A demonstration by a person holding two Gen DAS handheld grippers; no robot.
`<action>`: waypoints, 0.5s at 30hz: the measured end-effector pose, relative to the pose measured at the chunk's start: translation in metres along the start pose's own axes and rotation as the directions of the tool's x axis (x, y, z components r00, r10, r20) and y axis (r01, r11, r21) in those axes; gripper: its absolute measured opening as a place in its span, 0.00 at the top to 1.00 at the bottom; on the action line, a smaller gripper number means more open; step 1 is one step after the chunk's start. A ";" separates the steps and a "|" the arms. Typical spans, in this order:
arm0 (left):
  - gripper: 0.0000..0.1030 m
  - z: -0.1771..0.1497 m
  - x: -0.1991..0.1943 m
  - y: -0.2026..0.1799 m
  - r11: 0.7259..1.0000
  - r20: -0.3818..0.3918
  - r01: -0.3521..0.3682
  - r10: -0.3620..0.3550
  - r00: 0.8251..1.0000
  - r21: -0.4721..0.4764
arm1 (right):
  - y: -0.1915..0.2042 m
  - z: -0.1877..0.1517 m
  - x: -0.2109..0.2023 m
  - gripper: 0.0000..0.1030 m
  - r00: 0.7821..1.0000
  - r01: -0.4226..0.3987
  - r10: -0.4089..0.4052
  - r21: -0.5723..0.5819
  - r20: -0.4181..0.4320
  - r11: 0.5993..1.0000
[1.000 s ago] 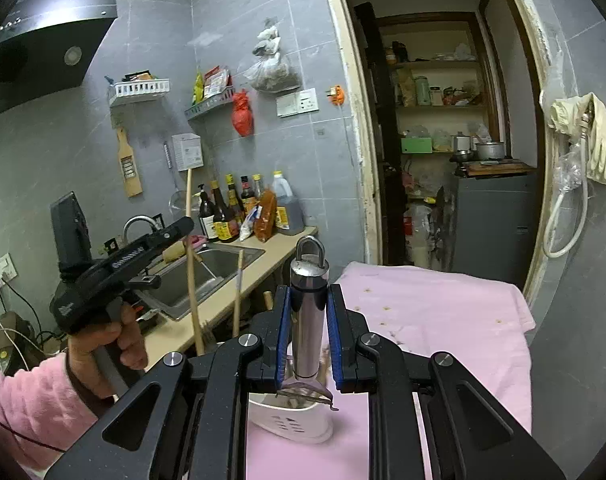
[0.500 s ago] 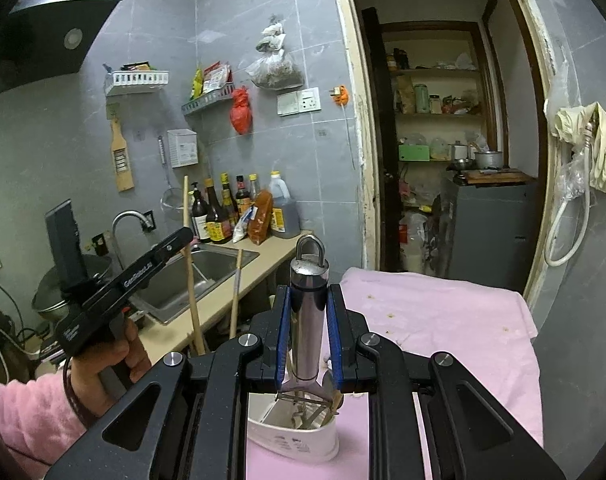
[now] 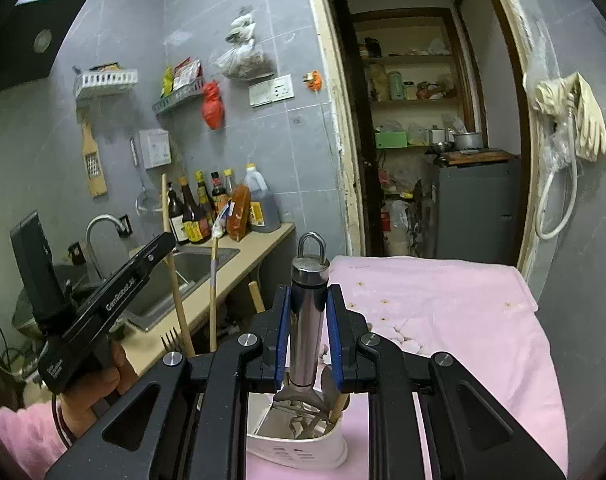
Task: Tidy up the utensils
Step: 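Lower the metal utensil into the caddy with the right tool while the left tool lowers the chopstick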
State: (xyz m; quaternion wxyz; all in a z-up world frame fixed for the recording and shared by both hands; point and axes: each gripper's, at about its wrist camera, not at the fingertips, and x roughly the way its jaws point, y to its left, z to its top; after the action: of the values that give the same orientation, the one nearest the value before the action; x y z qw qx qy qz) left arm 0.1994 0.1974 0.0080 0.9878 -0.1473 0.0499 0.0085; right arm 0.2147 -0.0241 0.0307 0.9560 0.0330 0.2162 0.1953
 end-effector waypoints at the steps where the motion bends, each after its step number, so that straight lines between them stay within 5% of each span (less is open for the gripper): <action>1: 0.93 -0.001 0.000 0.000 1.000 -0.001 0.002 -0.002 1.000 0.002 | 0.002 -0.002 0.002 0.85 1.000 -0.001 0.001 -0.007 -0.006 1.000; 15: 0.93 -0.018 -0.005 0.003 1.000 -0.051 0.027 -0.027 0.998 0.013 | 0.002 -0.014 0.019 0.85 0.997 -0.005 0.005 -0.005 -0.073 1.000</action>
State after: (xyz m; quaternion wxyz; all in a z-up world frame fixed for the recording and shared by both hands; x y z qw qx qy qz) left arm 0.1928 0.1947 -0.0091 0.9872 -0.1414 0.0733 -0.0090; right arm 0.2239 -0.0153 0.0110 0.9472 0.0240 0.2503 0.1992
